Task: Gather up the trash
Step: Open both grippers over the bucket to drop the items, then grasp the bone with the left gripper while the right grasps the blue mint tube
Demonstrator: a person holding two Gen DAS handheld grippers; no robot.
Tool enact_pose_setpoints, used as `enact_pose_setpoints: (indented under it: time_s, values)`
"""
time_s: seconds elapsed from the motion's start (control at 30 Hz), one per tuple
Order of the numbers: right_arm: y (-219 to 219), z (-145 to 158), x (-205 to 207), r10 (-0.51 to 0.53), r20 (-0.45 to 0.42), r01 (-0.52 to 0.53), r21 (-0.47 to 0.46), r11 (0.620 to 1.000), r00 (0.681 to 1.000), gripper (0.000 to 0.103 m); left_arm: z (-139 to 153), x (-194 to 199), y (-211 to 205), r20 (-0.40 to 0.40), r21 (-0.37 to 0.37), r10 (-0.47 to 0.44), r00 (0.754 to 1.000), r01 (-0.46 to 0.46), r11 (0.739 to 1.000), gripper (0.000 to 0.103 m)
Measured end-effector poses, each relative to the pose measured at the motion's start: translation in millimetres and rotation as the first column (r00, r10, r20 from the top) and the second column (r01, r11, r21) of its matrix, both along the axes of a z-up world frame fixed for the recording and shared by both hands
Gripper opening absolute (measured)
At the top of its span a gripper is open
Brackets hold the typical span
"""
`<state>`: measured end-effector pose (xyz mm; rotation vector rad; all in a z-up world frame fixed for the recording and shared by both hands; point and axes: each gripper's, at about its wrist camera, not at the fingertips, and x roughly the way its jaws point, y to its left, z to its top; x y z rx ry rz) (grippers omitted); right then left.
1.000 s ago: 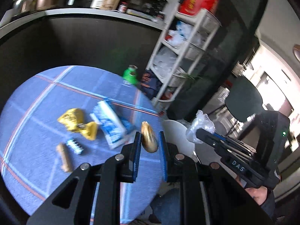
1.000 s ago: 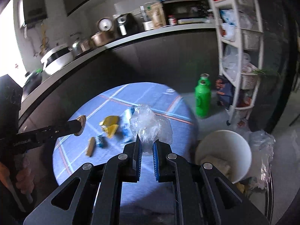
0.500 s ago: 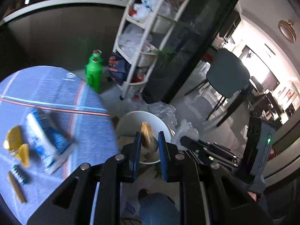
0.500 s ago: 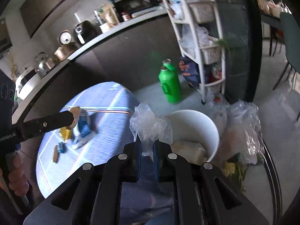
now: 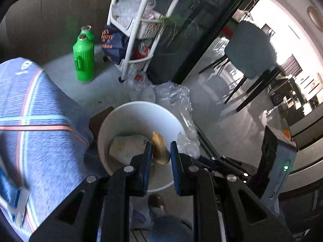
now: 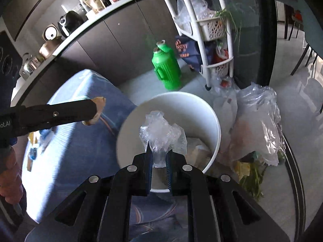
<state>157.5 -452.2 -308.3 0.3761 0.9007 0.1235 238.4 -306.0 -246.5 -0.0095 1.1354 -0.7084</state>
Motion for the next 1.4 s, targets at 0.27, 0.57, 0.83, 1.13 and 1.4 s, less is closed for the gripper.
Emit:
enact_pose_setpoints:
  time_s: [0.27,0.57,0.83,1.13,1.4]
  values:
    - [7.3,-21.5,14.1,0.124,-0.009,-0.124,-0.092,0.988,0.992,0.073,-15.6,16.6,-13.5,0.092,0.078,0.059,0.994,-0.067,0.995,0.081]
    - [1.5,-13.7,2.7,0.089,0.011,-0.088,-0.074,0.993,0.996,0.094,8.6,11.3,-4.7,0.155,0.048,0.117,0.981,-0.125,0.991,0.099]
    - [13.9,17.3,-14.2,0.077,0.039,-0.074,-0.076,0.994,0.996,0.094,45.1,-19.7,22.8,0.184,0.002,0.137,0.973,-0.140,0.990,0.099]
    - [53.9,74.8,-46.9,0.157,0.142,-0.138,-0.133,0.981,0.977,0.094,100.9,-69.5,88.8,0.242,-0.109,0.245,0.939,-0.225,0.968,0.099]
    - [104.7,115.9,-72.5,0.251,0.222,-0.212,-0.186,0.959,0.942,0.094,122.7,-120.4,161.8,0.301,-0.090,0.336,0.893,-0.324,0.942,0.099]
